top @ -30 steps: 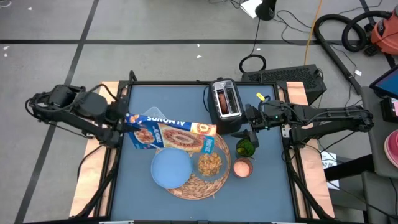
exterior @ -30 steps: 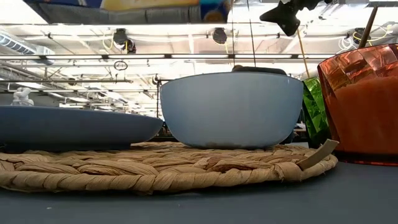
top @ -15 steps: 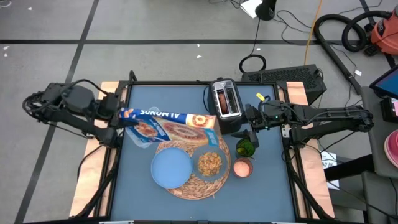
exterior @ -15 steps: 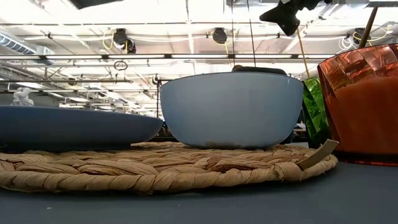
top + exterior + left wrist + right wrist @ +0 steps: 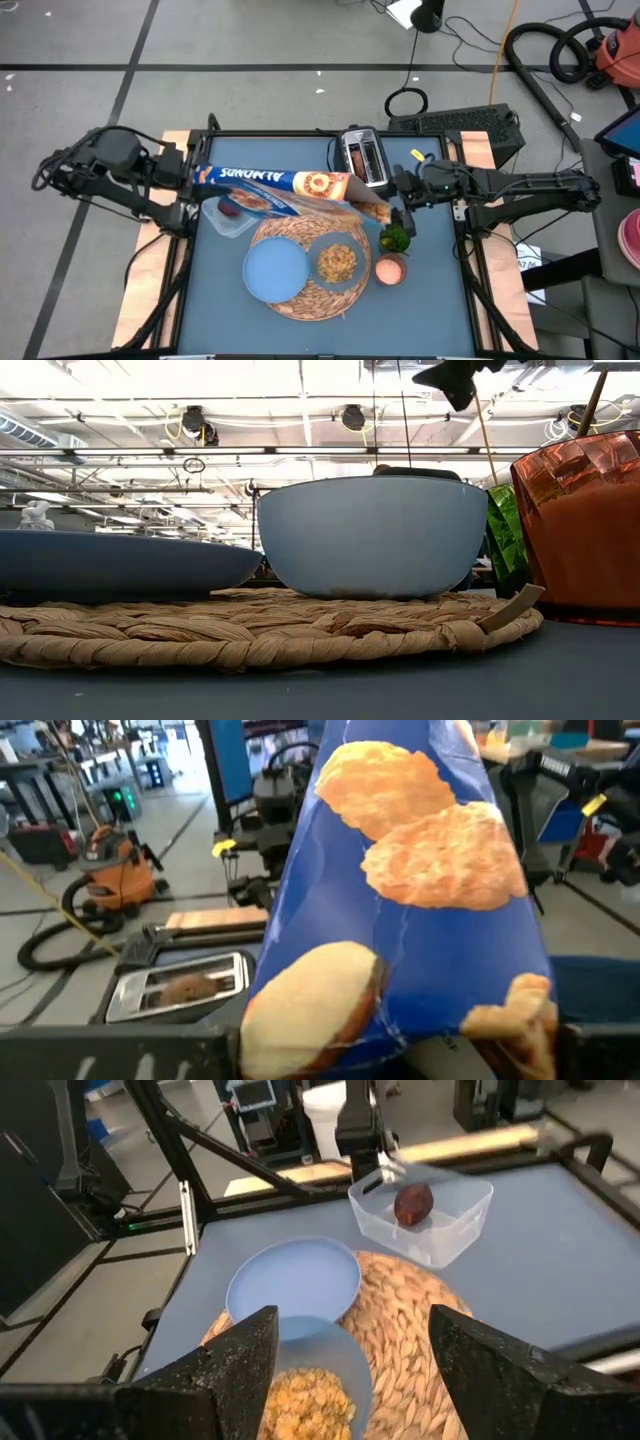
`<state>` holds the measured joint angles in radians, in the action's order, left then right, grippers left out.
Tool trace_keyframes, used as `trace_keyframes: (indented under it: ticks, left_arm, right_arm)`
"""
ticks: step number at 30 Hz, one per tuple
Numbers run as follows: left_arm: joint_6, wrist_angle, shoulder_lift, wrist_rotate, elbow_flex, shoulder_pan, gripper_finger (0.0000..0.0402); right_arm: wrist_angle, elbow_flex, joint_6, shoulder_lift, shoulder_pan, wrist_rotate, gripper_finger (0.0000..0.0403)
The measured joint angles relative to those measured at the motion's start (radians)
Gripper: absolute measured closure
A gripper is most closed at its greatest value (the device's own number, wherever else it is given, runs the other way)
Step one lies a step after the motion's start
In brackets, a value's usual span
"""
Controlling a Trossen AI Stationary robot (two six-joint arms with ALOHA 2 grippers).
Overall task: Arrange a breakfast setting
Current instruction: Pour the cereal from the cereal box into the blue bowl on the table mat
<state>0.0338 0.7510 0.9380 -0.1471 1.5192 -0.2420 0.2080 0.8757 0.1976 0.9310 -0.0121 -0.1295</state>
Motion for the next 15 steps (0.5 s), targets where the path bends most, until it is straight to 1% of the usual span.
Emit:
trace_keyframes:
  ticks: [7, 15]
  left_arm:
    - [0.011, -0.137, 0.027, -0.012, 0.0, 0.0, 0.0276]
    - [0.067, -0.34, 0.094, -0.049, 0.0, 0.0, 0.0276]
  right_arm:
    - [-0.114, 0.0, -0.066, 0.0, 0.0, 0.002, 0.0149]
    - [-0.307, 0.0, -0.161, 0.001, 0.0, 0.002, 0.0149]
